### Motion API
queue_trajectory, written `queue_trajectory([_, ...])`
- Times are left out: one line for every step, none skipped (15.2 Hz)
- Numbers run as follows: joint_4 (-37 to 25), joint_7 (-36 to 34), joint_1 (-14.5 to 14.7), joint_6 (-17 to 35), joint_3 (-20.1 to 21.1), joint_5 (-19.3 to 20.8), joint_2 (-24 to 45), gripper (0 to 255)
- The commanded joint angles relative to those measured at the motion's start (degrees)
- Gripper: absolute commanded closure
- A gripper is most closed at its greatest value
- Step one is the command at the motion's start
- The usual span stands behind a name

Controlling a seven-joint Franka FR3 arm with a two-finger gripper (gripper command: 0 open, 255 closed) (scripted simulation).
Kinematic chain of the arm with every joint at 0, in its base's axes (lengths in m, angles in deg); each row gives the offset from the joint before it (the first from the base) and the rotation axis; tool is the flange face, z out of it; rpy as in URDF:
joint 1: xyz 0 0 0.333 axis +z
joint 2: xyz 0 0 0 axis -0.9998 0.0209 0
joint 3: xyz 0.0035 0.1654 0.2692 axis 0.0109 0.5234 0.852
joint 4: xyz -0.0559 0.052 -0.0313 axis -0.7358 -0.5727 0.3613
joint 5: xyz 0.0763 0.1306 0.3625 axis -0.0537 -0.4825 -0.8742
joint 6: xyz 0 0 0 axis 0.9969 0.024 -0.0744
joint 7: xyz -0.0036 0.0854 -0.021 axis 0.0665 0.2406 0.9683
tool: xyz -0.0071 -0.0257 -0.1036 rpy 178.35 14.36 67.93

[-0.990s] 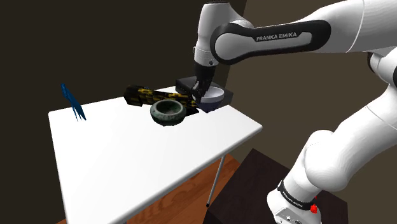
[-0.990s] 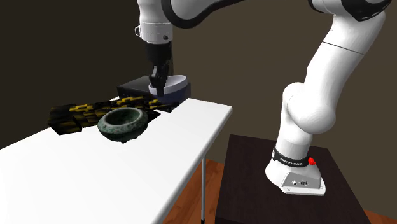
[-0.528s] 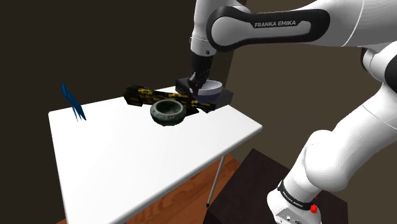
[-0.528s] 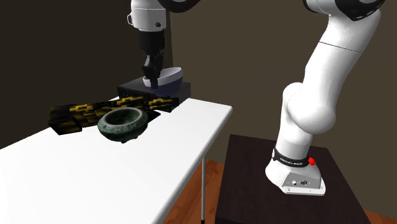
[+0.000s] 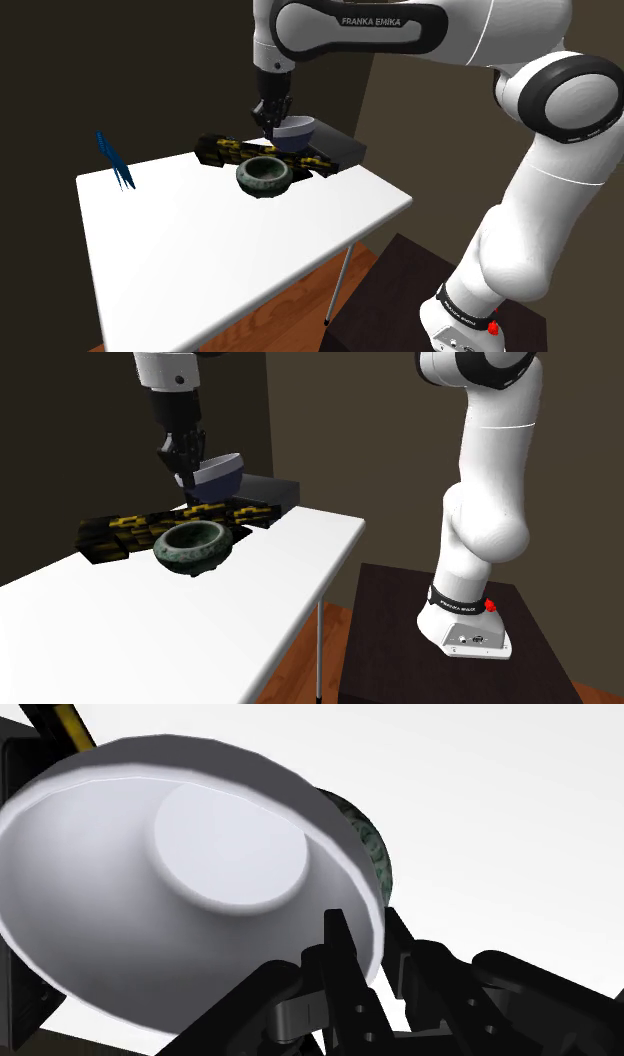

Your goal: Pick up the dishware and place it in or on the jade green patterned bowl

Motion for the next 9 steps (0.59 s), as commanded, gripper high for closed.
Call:
queue_trajectory([-7.23, -1.19, 0.95, -2.15, 0.53, 1.33, 5.34, 255])
queue_trajectory([-11.28, -1.73, 1.58, -3.54, 0.73, 2.04, 8.15, 255])
queue_trajectory([-17.79, -2.4, 2.66, -5.88, 0.97, 3.14, 12.53, 255])
queue_trajectory([-16.66, -2.45, 2.64, -4.98, 0.86, 3.06, 12.28, 255])
queue_trajectory([-15.55, -2.52, 2.56, -4.1, 0.83, 3.0, 12.05, 255])
queue_trajectory([-14.49, -2.58, 2.48, -3.24, 0.81, 2.96, 11.85, 255])
queue_trajectory([-13.45, -2.65, 2.4, -2.38, 0.8, 2.92, 11.67, 255])
queue_trajectory([-12.45, -2.72, 2.33, -1.54, 0.79, 2.9, 11.51, 255])
queue_trajectory([-11.47, -2.8, 2.26, -0.71, 0.78, 2.88, 11.36, 255])
